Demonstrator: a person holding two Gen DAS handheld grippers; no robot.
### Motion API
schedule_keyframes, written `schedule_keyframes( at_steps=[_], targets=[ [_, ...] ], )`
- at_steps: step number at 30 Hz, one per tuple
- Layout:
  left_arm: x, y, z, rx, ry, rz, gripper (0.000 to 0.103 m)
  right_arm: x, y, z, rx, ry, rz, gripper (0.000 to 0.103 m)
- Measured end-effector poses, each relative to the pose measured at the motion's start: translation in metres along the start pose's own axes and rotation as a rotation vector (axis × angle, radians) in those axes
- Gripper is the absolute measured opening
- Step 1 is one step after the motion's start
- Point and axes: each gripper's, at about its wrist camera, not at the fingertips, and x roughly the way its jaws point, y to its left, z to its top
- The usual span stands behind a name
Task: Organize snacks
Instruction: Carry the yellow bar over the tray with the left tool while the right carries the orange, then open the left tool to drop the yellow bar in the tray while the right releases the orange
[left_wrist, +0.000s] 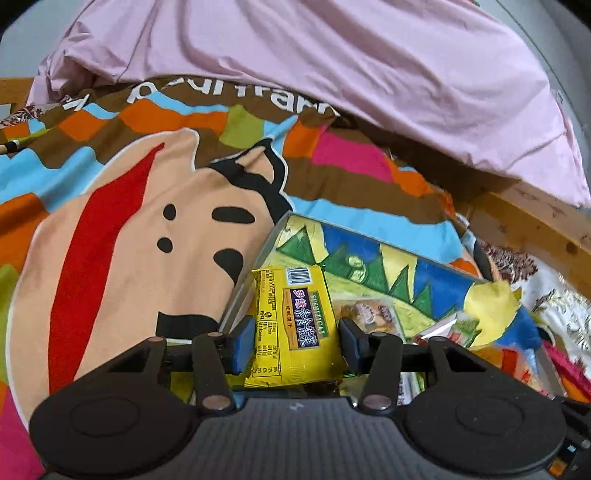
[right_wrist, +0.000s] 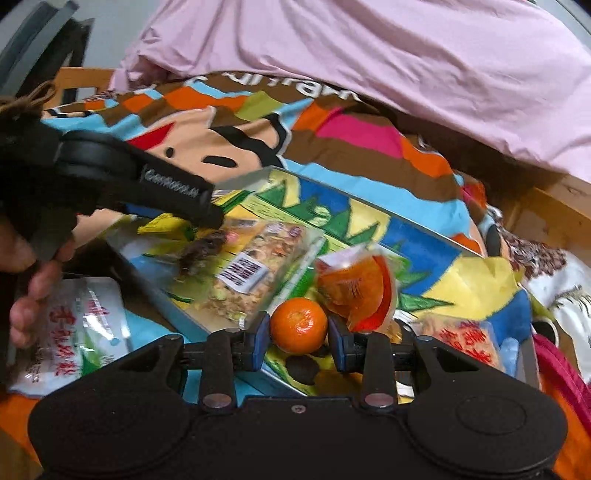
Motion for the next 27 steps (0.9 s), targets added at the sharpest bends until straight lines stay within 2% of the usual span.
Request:
schedule_keyframes(
  at_steps=[4,11,15,18,20,24,27],
  targets=[
    [0.007,-0.002,-0.004,-0.001,0.039,-0.011,0.053,0.003,-0.007,-0.001,0.064,0.012,0.009,0.036],
    [0.01,0.003,-0.003,-0.048,0.066,-0.016,0.054,0.001,-0.005,0.0,0.065,0.008,0.0,0.04],
    [0.007,0.006,-0.001,-0.074,0.083,-0.01,0.059,-0.008,-0.009,0.002,0.106,-0.011,0.018,0.057],
    [-0.002,0.006,0.002,-0.092,0.083,-0.016,0.07,-0.021,-0.011,0.006,0.115,-0.045,0.023,0.065],
    [-0.01,0.005,0.005,-0.095,0.074,-0.02,0.082,-0.032,-0.014,0.011,0.133,-0.071,0.027,0.071],
    [-0.03,-0.001,0.01,-0.082,0.057,-0.024,0.086,-0.059,-0.023,0.018,0.173,-0.131,0.017,0.085],
    [-0.052,-0.005,0.014,-0.076,0.018,-0.011,0.097,-0.079,-0.034,0.021,0.214,-0.165,0.004,0.093]
  ],
)
